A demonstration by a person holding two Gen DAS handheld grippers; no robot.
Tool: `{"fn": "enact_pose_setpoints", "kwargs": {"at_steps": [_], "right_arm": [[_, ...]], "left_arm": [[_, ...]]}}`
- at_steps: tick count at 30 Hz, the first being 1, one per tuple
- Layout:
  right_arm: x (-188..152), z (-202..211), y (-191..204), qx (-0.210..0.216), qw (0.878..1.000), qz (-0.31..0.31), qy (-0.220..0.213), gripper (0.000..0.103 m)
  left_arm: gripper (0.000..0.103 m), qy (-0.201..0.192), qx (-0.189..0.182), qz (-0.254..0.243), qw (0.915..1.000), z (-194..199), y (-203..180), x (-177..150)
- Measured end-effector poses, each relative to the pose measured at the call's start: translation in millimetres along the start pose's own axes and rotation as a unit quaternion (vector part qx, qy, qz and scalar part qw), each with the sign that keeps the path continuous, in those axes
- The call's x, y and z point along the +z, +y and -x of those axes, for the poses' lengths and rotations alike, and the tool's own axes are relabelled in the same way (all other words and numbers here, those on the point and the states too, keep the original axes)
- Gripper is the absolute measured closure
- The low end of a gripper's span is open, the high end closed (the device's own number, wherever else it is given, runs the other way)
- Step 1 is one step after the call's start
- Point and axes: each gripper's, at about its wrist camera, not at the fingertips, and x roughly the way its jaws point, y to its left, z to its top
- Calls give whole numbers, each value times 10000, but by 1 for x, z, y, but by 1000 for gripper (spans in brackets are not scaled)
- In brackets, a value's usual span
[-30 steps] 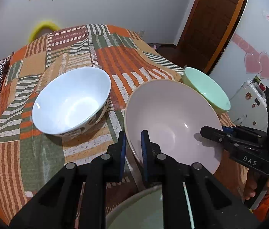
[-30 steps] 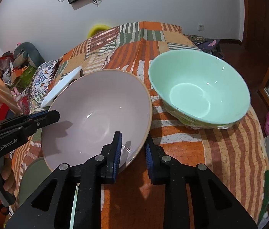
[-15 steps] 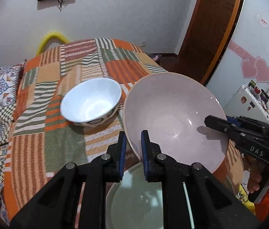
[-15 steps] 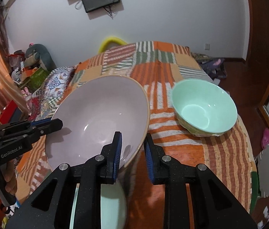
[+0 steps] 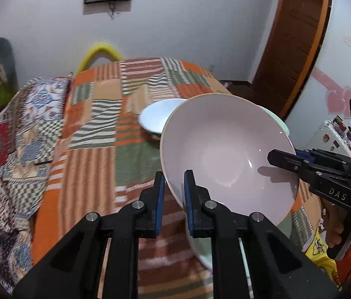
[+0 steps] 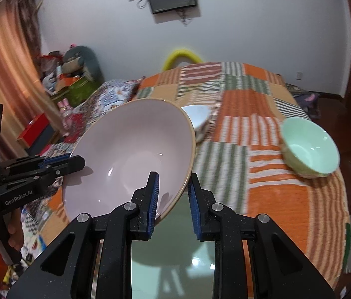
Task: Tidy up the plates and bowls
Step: 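Lift the beige bowl with both tools, lower it beside the plate stack, open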
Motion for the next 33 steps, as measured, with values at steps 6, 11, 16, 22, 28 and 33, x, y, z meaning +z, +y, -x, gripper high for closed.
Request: {"fn": "enact_pose_setpoints", "kwargs": {"at_steps": [6, 11, 16, 22, 28, 33], "right_arm": [[-2, -14, 34, 294, 9992, 241, 145, 82], [-8, -27, 62, 523, 9972, 429, 320, 82], [-17, -42, 83, 676, 9948, 547, 536, 82], [-32, -58, 97, 737, 9917, 622, 845, 82], [-42, -70, 104, 711, 9892, 636, 1112, 82], [-49, -82, 106, 680, 9867, 653, 1322, 82]], "left_arm": [[89, -126, 190, 370, 9991, 31, 34, -19], [89, -196, 384, 634, 9971, 49, 62, -33], [89, -97, 494, 833, 9953, 53, 84, -50], [89, 146, 522, 1085, 9926, 45, 103, -76], [89, 407, 483, 1267, 9899, 29, 114, -96], [89, 612, 443, 1414, 9871, 15, 121, -112]]}}
